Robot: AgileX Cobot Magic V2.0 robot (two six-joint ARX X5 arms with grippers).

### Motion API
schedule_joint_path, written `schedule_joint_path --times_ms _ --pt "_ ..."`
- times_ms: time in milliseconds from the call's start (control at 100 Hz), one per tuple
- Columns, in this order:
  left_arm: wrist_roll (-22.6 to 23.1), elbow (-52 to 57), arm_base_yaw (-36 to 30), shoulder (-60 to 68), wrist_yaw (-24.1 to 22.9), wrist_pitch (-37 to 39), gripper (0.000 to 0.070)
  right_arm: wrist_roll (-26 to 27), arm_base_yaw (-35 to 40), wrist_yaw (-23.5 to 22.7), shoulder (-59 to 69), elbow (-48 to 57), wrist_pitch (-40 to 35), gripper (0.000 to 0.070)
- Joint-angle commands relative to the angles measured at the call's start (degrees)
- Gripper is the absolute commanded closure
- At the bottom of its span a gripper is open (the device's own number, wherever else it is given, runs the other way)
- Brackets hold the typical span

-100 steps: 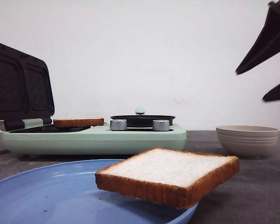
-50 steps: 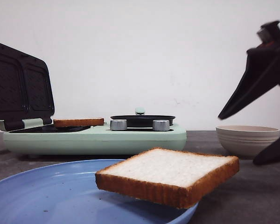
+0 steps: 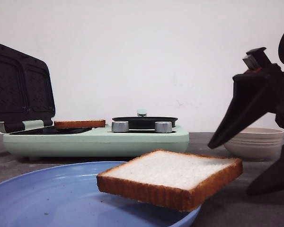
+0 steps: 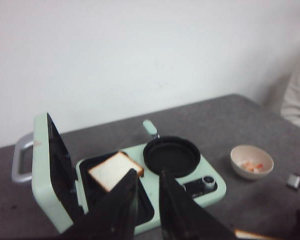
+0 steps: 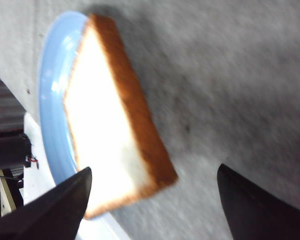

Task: Make breakfast with bread and shrimp

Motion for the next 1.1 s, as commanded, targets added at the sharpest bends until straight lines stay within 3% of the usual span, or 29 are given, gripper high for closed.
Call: schedule_joint_path --times_ms 0,190,510,690,790,1090 --pt "-0.35 0.74 -0.39 0.24 -0.28 -0.68 0.0698 2.14 0.63 -0.55 0.81 0.92 1.66 0.0236" --pt "-0.33 0.7 -0.39 0.24 -0.44 -0.79 0.0698 3.08 2.05 -0.48 0.92 0.92 2.67 0.0241" --pt "-0.35 0.61 -0.42 0.24 -0.46 6.05 0.0698 3.13 4.13 0.5 1.57 0.92 5.11 0.0249" --pt "-0.37 0.61 -0.39 0.26 -0.46 6.84 0.0698 3.67 4.72 0.55 1.57 0.92 6.36 0.0462" --pt "-0.35 0.61 -0.42 0.24 -0.46 6.78 0.0698 3.69 5.25 0.57 1.57 0.92 7.61 0.07" --pt "-0.33 0.61 -0.42 0.13 -0.22 5.77 0.0699 9.18 5.49 0.76 -3.54 4.92 10.36 0.07"
